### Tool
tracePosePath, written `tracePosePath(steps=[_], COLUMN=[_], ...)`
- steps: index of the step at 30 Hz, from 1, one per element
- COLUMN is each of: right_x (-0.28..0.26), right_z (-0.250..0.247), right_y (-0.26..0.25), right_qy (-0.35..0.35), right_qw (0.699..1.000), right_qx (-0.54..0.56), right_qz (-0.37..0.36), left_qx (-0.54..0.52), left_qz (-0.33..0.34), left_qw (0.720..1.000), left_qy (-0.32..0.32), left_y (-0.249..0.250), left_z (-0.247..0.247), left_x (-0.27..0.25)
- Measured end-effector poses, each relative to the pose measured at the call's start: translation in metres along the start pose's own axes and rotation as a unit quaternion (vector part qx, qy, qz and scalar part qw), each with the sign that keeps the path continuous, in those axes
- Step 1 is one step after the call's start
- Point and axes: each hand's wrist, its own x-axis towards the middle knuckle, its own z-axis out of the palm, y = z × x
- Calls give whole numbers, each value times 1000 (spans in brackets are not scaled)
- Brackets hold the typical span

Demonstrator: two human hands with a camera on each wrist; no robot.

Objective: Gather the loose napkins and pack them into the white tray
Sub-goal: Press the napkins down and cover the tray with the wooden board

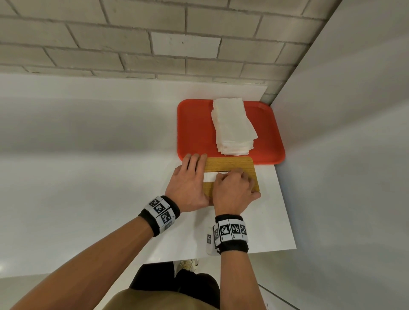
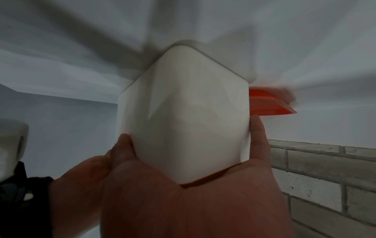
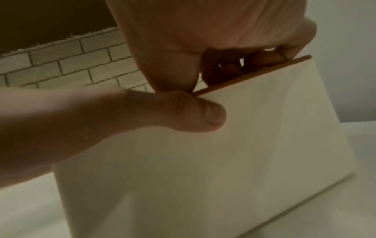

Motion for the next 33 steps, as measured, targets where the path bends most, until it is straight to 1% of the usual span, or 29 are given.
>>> tracePosePath(steps=[3, 9, 13, 15, 17, 20, 23, 26, 28, 31, 32, 33], right_x=[1, 6, 3, 0, -2, -6, -10, -10, -9, 0, 4, 9], right_z=[-2, -1, 1, 2, 1, -7, -14, -21, -28, -34, -35, -34], right_y=[1, -6, -7, -5, -2, 4, 14, 23, 24, 20, 19, 19], right_qy=[5, -10, -4, 16, 20, 5, -5, -30, -22, 1, -8, -31], right_qw=[1000, 999, 999, 999, 998, 993, 989, 986, 986, 986, 987, 988], right_qx=[13, 9, 3, 23, 58, 116, 148, 165, 163, 147, 126, 98], right_qz=[15, 33, 36, 34, 32, 24, 16, 13, -4, -81, -102, -116], left_qx=[1, 12, 11, 11, 12, 10, 11, 9, 10, 11, 10, 10], left_qz=[1, -3, 0, -1, -1, 1, 0, -6, -6, -6, -6, -6], left_qw=[1000, 1000, 1000, 1000, 1000, 1000, 1000, 1000, 1000, 1000, 1000, 1000], left_qy=[-5, -20, -11, -9, -6, -4, -6, -7, -8, -7, -8, -9], left_y=[0, -1, -1, 0, 0, 0, -1, -2, -2, -2, -1, -1], left_z=[0, 0, 0, 0, 0, 0, 1, 2, 3, 2, 1, 2], left_x=[1, 1, 0, 0, 0, 0, 0, 0, 1, 1, 0, 0])
